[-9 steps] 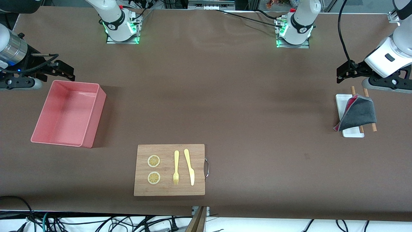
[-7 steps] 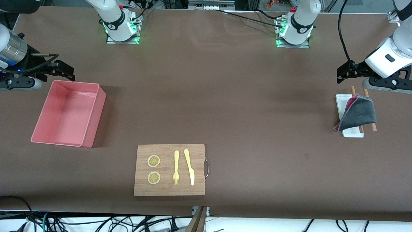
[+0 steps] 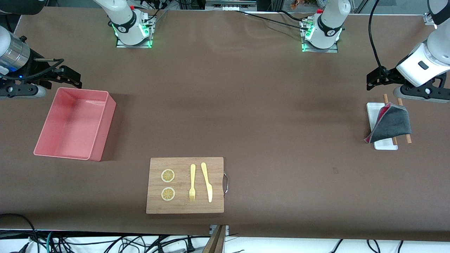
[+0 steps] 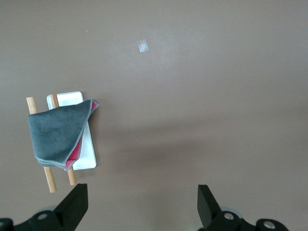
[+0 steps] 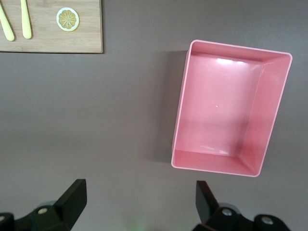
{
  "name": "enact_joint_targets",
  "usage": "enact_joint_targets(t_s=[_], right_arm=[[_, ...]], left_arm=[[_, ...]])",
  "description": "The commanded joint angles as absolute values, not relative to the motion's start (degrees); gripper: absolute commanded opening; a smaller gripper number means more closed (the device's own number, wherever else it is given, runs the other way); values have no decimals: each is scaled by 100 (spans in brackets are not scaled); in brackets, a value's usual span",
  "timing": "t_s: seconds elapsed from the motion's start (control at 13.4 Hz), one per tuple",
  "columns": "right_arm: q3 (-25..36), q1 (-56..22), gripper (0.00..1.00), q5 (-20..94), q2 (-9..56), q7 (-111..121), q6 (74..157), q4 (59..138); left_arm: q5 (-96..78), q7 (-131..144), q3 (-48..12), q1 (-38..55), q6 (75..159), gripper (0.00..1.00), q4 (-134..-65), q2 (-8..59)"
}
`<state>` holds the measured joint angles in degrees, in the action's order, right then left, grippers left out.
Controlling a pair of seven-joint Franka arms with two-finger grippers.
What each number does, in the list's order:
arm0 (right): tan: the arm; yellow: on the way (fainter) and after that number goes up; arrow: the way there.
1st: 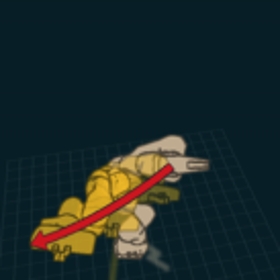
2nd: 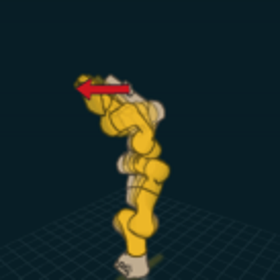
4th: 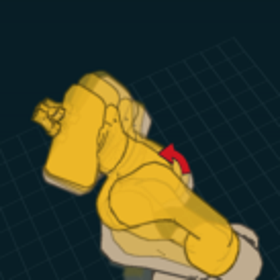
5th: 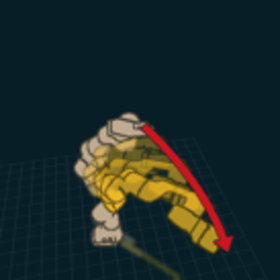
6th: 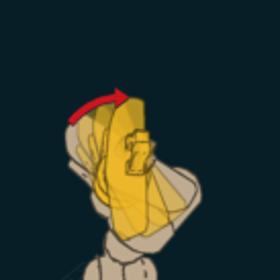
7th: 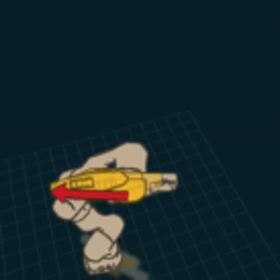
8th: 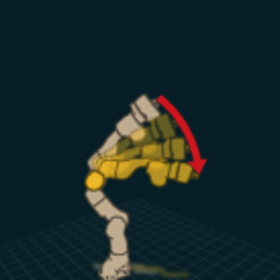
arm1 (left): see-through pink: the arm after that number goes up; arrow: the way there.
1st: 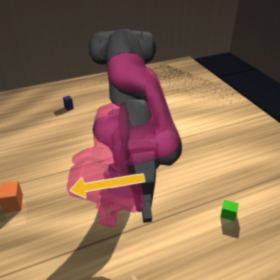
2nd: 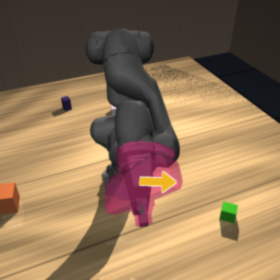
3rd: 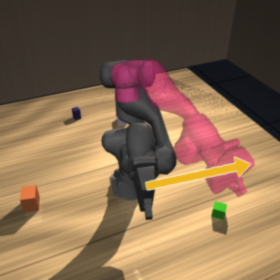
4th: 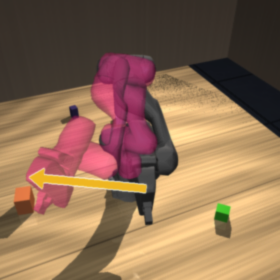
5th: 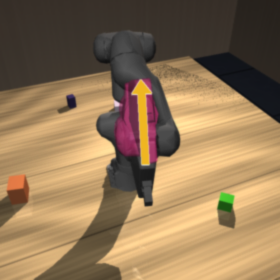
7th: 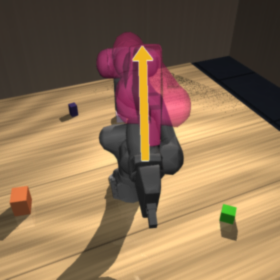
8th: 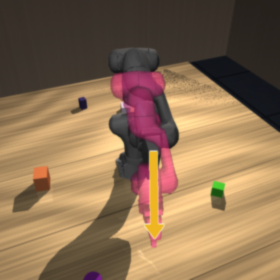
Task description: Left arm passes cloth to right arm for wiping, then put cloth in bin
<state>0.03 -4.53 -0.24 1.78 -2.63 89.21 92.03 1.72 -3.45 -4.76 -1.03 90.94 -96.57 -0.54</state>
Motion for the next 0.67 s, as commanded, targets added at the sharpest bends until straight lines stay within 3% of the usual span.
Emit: enact_joint_targets(t_s=[0.0, 0.6], right_arm=[[-44, -396, 100, -88, 229, -255, 8877, 9079], [-44, -396, 100, -88, 229, -255, 8877, 9079]], left_arm=[[44, -334, -439, -53, 9000, 100, -9633, -70], [44, -316, -457, -18, 8983, 100, -9624, -70]])
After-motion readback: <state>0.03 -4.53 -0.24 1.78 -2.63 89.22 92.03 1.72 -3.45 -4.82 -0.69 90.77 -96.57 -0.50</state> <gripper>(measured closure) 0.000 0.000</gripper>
